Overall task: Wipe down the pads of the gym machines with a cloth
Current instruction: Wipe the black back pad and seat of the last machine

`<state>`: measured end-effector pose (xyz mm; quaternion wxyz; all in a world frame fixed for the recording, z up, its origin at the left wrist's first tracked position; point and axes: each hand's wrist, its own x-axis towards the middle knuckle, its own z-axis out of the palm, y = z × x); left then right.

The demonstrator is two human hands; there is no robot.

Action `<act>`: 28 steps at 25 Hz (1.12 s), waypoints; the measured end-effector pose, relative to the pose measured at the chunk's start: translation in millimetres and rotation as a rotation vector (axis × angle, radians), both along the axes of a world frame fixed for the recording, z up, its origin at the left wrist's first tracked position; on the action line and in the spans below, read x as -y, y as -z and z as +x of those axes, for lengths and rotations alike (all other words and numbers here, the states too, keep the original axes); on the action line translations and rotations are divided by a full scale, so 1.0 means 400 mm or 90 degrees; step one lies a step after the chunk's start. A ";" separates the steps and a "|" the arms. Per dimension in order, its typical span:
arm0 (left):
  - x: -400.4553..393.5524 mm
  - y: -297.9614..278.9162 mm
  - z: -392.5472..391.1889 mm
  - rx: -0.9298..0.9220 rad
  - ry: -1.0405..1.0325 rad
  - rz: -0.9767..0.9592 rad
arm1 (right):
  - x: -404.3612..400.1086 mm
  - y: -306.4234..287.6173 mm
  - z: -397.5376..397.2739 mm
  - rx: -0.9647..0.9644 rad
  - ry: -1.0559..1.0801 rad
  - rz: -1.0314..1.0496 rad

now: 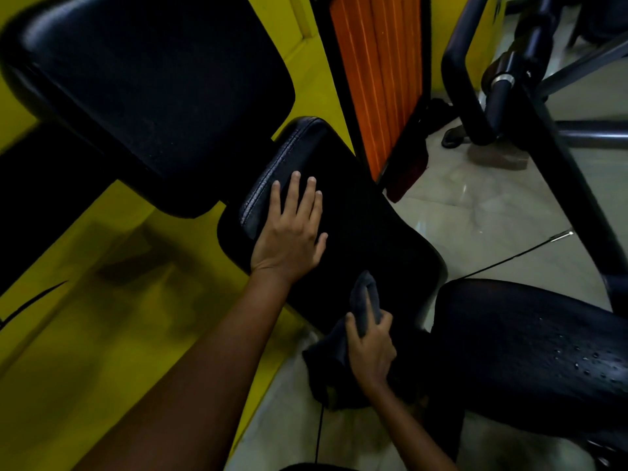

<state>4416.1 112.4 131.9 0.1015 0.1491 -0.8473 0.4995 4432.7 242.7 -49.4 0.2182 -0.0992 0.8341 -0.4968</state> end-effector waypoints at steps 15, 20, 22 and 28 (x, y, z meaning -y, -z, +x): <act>-0.069 0.073 0.001 0.069 0.058 0.277 | -0.082 0.210 -0.095 0.206 -0.045 0.155; -0.087 0.159 -0.013 0.233 -0.067 0.171 | -0.045 0.200 -0.183 0.210 -0.054 0.114; -0.084 0.173 -0.018 0.248 -0.081 0.121 | -0.017 0.134 -0.177 0.056 -0.105 0.057; -0.076 0.186 -0.025 0.269 -0.074 0.063 | 0.025 0.214 -0.308 0.115 -0.052 0.077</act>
